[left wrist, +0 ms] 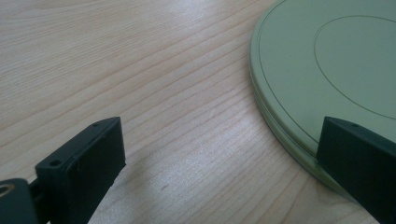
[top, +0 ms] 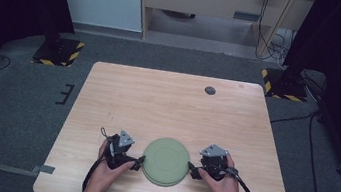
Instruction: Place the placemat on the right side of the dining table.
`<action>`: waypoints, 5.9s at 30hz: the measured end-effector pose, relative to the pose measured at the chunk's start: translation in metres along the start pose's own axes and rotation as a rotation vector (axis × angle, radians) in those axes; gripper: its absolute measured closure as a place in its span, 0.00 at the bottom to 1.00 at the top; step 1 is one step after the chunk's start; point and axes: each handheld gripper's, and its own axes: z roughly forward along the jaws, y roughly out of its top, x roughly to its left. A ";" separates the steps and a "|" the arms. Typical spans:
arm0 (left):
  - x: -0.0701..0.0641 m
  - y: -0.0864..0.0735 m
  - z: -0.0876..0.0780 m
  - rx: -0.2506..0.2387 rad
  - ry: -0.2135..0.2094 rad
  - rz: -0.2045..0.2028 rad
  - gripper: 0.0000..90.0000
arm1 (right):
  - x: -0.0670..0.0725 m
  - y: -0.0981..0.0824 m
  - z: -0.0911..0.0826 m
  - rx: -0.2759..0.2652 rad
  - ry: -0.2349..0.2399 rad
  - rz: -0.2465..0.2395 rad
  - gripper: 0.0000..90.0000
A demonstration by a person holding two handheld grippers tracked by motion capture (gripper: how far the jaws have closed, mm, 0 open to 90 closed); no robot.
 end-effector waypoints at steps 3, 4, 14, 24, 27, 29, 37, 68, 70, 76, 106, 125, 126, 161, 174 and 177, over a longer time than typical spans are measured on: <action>0.001 0.001 0.001 -0.004 0.010 0.000 0.00 | -0.002 0.001 0.003 -0.002 -0.013 0.012 0.10; 0.001 0.001 0.001 -0.004 0.010 0.000 0.00 | -0.002 0.001 0.003 -0.003 -0.015 0.017 0.10; 0.001 0.002 0.001 -0.011 0.019 0.005 0.03 | -0.003 0.001 0.001 -0.019 0.014 0.041 0.13; -0.003 -0.003 -0.006 -0.005 -0.005 0.019 0.03 | 0.007 -0.004 -0.009 -0.023 0.087 0.024 0.10; -0.004 -0.004 -0.007 -0.003 -0.011 0.020 0.03 | 0.008 -0.004 -0.009 -0.029 0.095 0.028 0.10; -0.005 -0.005 -0.007 0.002 -0.016 0.021 0.03 | 0.009 -0.004 -0.009 -0.027 0.105 0.030 0.10; -0.008 -0.004 -0.004 0.010 -0.016 0.031 0.03 | 0.009 -0.005 -0.008 -0.019 0.123 0.033 0.10; -0.005 0.004 0.005 -0.009 0.028 0.017 0.03 | -0.002 -0.003 0.002 -0.015 0.103 0.086 0.05; -0.006 0.002 0.004 -0.005 0.018 0.021 0.03 | -0.001 -0.003 0.000 -0.021 0.098 0.069 0.07; -0.007 0.003 0.005 -0.004 0.023 0.022 0.02 | 0.001 -0.003 -0.001 -0.008 0.099 0.071 0.07; -0.016 0.003 0.006 -0.014 0.018 0.021 0.03 | -0.012 0.072 0.017 0.066 0.214 0.044 0.17; -0.021 0.001 0.005 -0.013 -0.008 0.035 0.04 | -0.021 0.075 0.061 0.133 0.311 0.121 0.24; -0.022 0.001 0.004 -0.012 -0.012 0.037 0.04 | -0.021 0.075 0.061 0.136 0.315 0.124 0.25; -0.031 0.007 0.011 -0.013 -0.011 0.054 0.00 | -0.021 0.093 0.053 0.109 0.339 0.116 0.32; -0.029 0.006 0.012 -0.013 -0.011 0.045 0.00 | -0.023 0.085 0.034 0.116 0.452 0.060 0.40; -0.028 0.006 0.012 -0.013 -0.013 0.038 0.00 | -0.033 0.076 0.040 0.139 0.442 0.091 0.51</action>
